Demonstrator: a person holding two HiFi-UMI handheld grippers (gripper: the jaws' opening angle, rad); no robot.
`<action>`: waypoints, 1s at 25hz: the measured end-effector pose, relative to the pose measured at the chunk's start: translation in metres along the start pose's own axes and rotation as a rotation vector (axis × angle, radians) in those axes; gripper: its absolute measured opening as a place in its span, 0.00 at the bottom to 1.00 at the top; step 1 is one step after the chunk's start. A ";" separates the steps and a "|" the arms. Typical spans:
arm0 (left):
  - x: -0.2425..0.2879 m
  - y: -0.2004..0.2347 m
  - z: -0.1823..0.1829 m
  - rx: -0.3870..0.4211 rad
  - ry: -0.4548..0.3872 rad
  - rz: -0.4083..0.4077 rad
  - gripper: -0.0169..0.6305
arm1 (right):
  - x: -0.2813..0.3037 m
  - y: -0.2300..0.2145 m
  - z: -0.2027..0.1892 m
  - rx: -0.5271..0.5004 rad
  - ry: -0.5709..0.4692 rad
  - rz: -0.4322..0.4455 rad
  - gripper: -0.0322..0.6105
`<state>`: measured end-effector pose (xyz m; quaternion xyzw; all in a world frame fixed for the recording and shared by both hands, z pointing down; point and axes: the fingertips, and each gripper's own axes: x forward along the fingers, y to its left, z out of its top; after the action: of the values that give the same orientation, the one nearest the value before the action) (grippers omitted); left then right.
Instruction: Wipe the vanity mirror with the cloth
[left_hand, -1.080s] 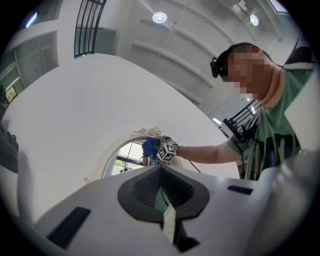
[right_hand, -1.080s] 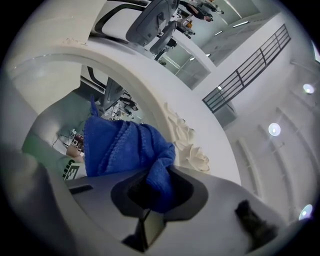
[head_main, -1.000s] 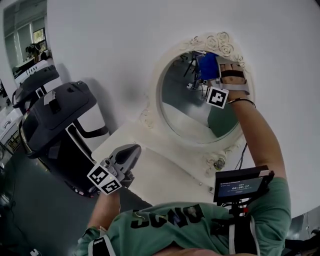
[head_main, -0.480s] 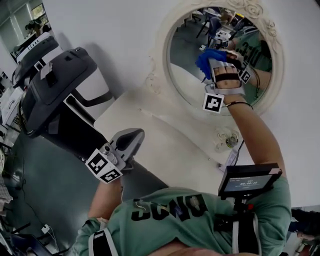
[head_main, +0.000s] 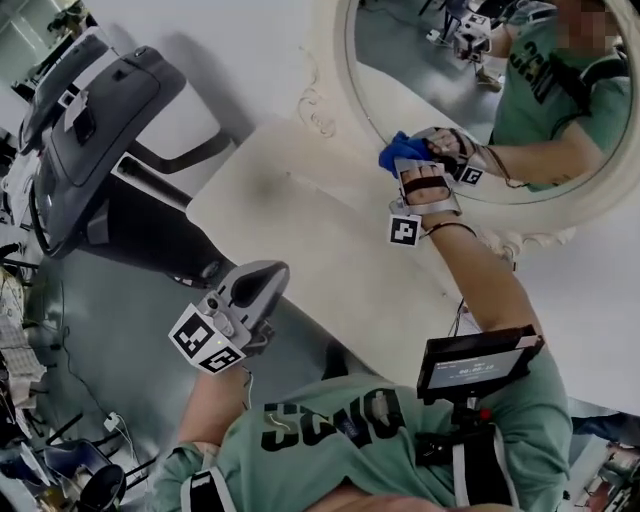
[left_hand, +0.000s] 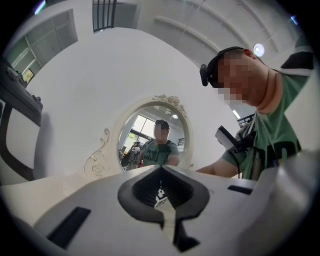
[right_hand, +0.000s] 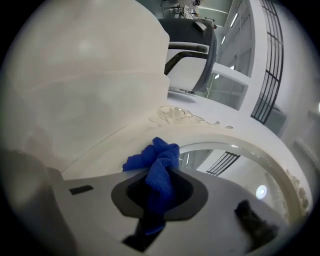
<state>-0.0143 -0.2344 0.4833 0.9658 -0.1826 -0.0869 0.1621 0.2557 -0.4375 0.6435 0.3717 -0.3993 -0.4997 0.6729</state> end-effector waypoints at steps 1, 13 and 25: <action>-0.003 0.004 -0.007 -0.010 0.010 0.007 0.04 | 0.001 0.003 0.003 0.026 0.005 -0.003 0.12; -0.015 -0.033 0.031 0.028 -0.051 -0.045 0.04 | -0.032 -0.059 -0.003 0.177 -0.142 0.088 0.12; -0.033 -0.072 0.127 0.168 -0.229 -0.136 0.04 | -0.155 -0.433 -0.234 0.003 0.262 -0.561 0.12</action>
<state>-0.0495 -0.1943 0.3439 0.9699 -0.1408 -0.1916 0.0526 0.2779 -0.3610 0.1341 0.5297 -0.1915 -0.6132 0.5537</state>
